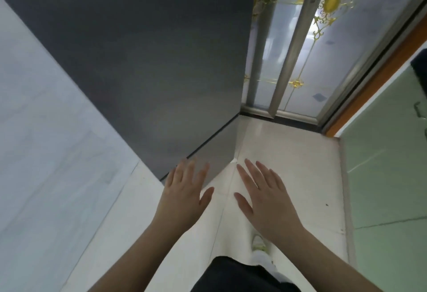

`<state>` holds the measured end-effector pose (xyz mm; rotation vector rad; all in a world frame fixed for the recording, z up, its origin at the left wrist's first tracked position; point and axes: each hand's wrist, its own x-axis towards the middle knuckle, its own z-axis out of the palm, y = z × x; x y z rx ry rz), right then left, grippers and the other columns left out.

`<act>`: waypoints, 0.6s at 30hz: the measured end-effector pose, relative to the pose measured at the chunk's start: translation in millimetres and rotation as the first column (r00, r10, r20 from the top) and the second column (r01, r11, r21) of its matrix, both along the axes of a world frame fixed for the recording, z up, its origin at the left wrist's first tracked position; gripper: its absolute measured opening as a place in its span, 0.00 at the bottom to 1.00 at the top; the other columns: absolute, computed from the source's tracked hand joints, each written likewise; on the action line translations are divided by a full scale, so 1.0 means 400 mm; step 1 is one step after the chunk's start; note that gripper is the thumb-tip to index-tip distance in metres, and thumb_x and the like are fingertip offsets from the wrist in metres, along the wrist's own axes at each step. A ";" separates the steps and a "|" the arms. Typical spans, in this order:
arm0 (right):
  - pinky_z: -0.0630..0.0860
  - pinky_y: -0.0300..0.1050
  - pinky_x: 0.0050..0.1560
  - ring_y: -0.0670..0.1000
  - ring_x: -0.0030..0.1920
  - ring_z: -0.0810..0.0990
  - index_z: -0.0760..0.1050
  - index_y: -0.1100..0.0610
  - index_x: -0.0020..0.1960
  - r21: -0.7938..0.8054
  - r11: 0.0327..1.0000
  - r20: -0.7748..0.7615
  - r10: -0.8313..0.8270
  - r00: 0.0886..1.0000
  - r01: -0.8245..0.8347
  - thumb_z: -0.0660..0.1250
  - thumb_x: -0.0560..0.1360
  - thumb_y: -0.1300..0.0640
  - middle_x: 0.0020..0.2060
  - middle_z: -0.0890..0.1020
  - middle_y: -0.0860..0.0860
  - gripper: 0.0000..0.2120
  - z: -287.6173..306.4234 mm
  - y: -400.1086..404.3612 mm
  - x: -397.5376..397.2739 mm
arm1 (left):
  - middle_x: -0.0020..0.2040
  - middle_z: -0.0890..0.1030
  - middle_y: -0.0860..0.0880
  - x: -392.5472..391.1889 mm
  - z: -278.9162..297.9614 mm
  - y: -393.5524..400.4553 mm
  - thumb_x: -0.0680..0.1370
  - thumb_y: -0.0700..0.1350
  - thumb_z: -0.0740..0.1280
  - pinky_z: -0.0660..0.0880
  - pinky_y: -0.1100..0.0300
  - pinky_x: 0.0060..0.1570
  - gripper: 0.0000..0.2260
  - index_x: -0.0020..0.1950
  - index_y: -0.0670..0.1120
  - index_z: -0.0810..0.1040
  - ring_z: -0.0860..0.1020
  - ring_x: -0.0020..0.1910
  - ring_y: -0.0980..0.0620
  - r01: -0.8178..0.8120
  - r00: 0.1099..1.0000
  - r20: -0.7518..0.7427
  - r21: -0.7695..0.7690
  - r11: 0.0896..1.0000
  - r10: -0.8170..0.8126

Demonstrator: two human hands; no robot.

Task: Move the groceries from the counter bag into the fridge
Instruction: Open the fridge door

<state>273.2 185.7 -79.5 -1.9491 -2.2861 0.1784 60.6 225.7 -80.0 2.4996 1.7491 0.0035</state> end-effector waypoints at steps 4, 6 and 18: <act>0.65 0.56 0.71 0.57 0.73 0.65 0.61 0.54 0.75 0.012 0.980 -0.023 0.201 0.979 -0.201 0.52 0.80 0.41 0.73 0.67 0.54 0.28 -0.005 0.120 -0.009 | 0.72 0.70 0.44 -0.005 0.033 0.038 0.80 0.59 0.53 0.65 0.46 0.68 0.25 0.74 0.49 0.65 0.65 0.73 0.40 -0.139 0.989 -0.041 0.082 0.987 0.143; 0.64 0.54 0.71 0.57 0.72 0.67 0.60 0.53 0.75 0.032 0.961 -0.018 0.276 0.961 -0.276 0.49 0.80 0.40 0.73 0.67 0.55 0.29 0.013 0.190 -0.011 | 0.72 0.70 0.43 -0.011 0.056 0.049 0.80 0.57 0.53 0.66 0.46 0.67 0.24 0.73 0.48 0.67 0.66 0.72 0.40 -0.214 0.974 -0.046 0.115 0.970 0.221; 0.59 0.57 0.73 0.56 0.75 0.60 0.58 0.53 0.77 0.113 0.766 -0.014 0.638 0.770 -0.633 0.50 0.81 0.41 0.75 0.63 0.52 0.28 0.053 0.399 -0.099 | 0.73 0.69 0.42 -0.039 0.110 0.029 0.80 0.57 0.52 0.66 0.44 0.67 0.25 0.74 0.48 0.66 0.66 0.72 0.39 -0.576 0.800 -0.042 0.227 0.785 0.599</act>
